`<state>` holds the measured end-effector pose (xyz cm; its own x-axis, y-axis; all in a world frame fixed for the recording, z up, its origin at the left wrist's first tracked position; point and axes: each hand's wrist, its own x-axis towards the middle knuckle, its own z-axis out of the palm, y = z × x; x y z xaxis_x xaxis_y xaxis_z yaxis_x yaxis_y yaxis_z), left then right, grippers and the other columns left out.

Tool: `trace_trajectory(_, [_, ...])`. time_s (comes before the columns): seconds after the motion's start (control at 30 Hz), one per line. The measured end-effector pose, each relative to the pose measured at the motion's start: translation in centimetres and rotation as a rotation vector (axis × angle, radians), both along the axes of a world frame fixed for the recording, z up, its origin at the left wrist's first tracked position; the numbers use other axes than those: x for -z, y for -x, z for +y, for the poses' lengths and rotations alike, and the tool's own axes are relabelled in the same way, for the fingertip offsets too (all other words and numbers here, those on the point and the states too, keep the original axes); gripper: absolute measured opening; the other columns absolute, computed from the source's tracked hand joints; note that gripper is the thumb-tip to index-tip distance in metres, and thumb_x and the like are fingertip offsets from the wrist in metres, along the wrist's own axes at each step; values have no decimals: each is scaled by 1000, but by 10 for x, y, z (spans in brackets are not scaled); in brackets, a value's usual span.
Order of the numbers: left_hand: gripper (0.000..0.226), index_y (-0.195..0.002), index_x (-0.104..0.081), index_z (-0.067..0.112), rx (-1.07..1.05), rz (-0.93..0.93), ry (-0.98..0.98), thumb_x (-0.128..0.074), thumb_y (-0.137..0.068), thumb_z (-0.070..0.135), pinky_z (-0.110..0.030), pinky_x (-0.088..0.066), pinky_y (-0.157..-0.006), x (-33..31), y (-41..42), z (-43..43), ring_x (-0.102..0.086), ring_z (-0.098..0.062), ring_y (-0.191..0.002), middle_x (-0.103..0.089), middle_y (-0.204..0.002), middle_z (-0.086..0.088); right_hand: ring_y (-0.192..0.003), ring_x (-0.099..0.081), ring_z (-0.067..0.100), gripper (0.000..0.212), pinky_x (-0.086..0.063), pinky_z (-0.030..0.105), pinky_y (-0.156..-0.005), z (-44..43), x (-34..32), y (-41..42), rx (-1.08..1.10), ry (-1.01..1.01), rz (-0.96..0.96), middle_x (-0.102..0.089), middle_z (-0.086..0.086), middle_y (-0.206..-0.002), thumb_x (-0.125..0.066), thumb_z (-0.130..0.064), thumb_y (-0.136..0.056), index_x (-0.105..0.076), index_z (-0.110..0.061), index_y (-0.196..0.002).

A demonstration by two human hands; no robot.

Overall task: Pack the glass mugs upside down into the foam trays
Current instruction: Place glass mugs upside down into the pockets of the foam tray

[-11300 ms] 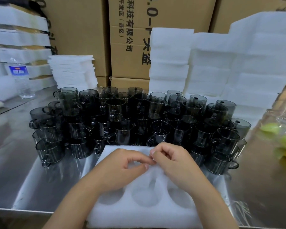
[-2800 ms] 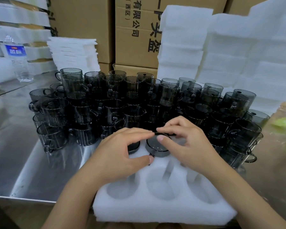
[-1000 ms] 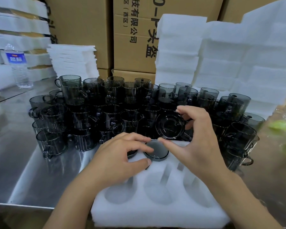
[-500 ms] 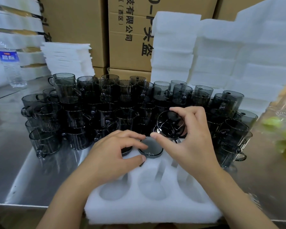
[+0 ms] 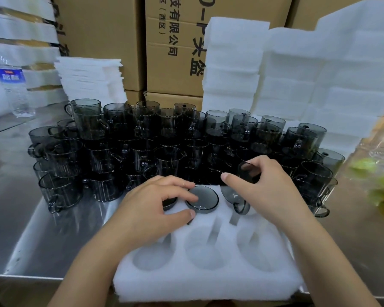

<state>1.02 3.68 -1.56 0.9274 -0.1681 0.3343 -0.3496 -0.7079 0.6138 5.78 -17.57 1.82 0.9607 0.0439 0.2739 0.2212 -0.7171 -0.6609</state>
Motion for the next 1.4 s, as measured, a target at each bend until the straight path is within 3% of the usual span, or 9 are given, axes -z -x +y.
trace_trajectory(0.17, [36,-88,-65,56,4,-23,14,-49,-58,67,-24,-36,-101,0,0,0,-42,13,-116,-46,-116,49,-85,-54,14,44,-42,33,-66,-1,-11,6,67,284,5,-49,-13,-94,-55,-69,-69,-47,-30,-89])
trace_trajectory(0.3, [38,-89,-65,54,6,-38,2,-48,-58,68,-21,-35,-100,1,-1,0,-41,12,-116,-45,-117,49,-86,-55,22,66,-39,34,-64,7,-11,9,136,534,-16,-52,-6,-91,-28,-85,-72,-42,-25,-94])
trace_trajectory(0.53, [15,-90,-67,53,-4,-34,8,-64,-75,52,-11,-29,-94,2,0,1,-39,15,-116,-47,-116,48,-79,-49,26,67,-32,32,-58,18,-14,5,189,796,-40,-49,3,-88,-21,-79,-81,-46,-18,-92])
trace_trajectory(0.73, [15,-89,-66,53,0,-43,-2,-66,-78,43,-9,-28,-92,2,0,1,-39,15,-115,-46,-116,49,-108,-50,24,63,-36,34,-69,18,-1,10,76,821,-44,-48,2,-114,-24,-69,-88,-47,-19,-120])
trace_trajectory(0.83, [14,-90,-67,52,4,-55,5,-68,-79,44,-10,-29,-93,3,0,1,-39,15,-115,-46,-116,49,-119,-39,17,72,-40,33,-91,7,1,16,-33,654,0,-43,-4,-122,-20,-73,-83,-45,-24,-129])
trace_trajectory(0.93, [15,-91,-67,52,0,-72,7,-66,-76,50,-11,-31,-93,3,1,1,-39,16,-116,-46,-116,50,-131,-24,-6,78,-21,18,-108,-10,0,28,-236,395,-58,-32,-24,-143,-13,-72,-77,-37,-35,-141])
trace_trajectory(1.03, [15,-91,-67,52,-1,-64,10,-66,-76,49,-11,-31,-93,3,1,0,-39,16,-116,-45,-116,50,-121,6,-35,54,3,-7,-95,-20,8,34,-408,318,35,-9,-38,-142,-24,-52,-93,-39,-33,-141])
trace_trajectory(1.27, [15,-91,-68,50,-5,-80,28,-70,-80,41,-17,-34,-98,3,1,0,-42,16,-115,-48,-115,49,-129,14,-22,50,15,-4,-96,-25,18,25,-472,485,98,5,-31,-145,-26,-32,-102,-11,-37,-149])
trace_trajectory(1.4, [23,-84,-77,28,4,-190,499,-69,-84,7,-13,-45,-89,8,5,2,-63,2,-103,-71,-102,19,-131,16,-19,49,18,-1,-98,-25,22,25,-481,530,68,7,-30,-145,-23,-34,-102,-9,-37,-149])
